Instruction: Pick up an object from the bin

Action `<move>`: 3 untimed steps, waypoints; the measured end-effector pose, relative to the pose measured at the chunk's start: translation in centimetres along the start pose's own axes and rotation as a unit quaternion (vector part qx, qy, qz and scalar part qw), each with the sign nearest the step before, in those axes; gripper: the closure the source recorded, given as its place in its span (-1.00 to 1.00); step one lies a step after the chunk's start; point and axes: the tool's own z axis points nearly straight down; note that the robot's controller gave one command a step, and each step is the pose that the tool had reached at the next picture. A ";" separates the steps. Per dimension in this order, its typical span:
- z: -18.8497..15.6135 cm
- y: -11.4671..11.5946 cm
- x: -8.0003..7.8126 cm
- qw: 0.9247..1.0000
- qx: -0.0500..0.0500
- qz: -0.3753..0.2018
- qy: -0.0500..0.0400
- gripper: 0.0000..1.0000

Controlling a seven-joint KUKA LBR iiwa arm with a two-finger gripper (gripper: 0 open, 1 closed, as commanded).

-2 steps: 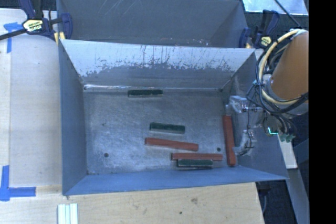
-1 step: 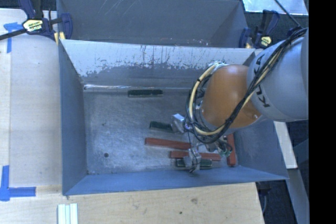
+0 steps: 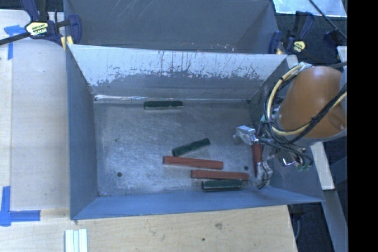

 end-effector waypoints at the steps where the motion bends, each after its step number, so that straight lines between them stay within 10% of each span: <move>1: -0.9 2.4 -1.0 1.000 -0.003 -0.017 -0.001 -1.00; 2: 3.1 2.9 -0.2 0.999 -0.003 0.043 0.000 -1.00; 3: 3.0 8.1 -1.5 1.000 -0.004 0.027 0.002 -1.00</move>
Offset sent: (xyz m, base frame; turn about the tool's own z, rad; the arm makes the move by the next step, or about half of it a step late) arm 0.0028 0.0248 0.0079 -0.0327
